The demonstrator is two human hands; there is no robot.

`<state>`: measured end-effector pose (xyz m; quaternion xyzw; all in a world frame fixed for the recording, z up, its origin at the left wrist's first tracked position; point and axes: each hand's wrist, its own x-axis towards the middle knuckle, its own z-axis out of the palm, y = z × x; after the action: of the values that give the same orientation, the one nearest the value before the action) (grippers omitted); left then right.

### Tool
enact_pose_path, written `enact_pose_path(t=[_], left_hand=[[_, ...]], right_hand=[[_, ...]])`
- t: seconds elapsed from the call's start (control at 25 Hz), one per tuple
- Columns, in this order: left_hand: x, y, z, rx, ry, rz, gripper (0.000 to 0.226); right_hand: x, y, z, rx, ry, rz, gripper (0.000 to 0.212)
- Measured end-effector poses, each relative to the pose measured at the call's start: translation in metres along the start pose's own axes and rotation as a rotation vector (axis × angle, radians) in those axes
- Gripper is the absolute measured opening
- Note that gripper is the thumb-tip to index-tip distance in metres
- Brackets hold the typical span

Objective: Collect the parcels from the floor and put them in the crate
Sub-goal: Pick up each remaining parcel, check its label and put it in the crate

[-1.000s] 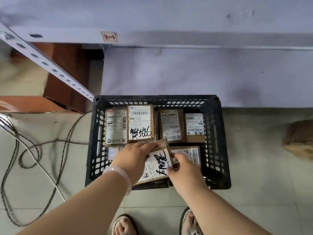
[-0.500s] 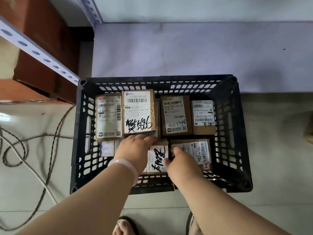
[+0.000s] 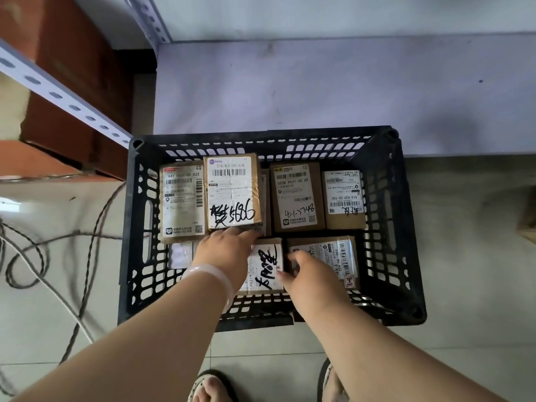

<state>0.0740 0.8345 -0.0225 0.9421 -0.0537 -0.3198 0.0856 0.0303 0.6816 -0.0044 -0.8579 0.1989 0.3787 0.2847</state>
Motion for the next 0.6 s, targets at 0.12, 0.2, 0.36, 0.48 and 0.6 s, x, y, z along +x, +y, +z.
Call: enact_pose_path(t=[0.12, 0.2, 0.36, 0.48, 0.6], left_hand=[[-0.025, 0.008, -0.019, 0.017, -0.027, -0.030, 0.058], [-0.050, 0.017, -0.038, 0.050, -0.038, -0.047, 0.058], [-0.098, 0.057, -0.092, 0.009, -0.050, -0.018, 0.059], [-0.132, 0.101, -0.159, -0.030, -0.031, 0.064, 0.061], [-0.171, 0.146, -0.238, -0.117, 0.044, 0.174, 0.061]], right_hand=[[-0.018, 0.010, -0.024, 0.032, 0.045, -0.042, 0.049], [-0.034, 0.014, -0.050, 0.042, 0.110, -0.086, 0.052], [-0.083, 0.005, -0.113, 0.058, 0.215, -0.142, 0.062], [-0.138, -0.014, -0.177, 0.065, 0.293, -0.148, 0.070], [-0.213, -0.029, -0.248, 0.113, 0.405, -0.161, 0.073]])
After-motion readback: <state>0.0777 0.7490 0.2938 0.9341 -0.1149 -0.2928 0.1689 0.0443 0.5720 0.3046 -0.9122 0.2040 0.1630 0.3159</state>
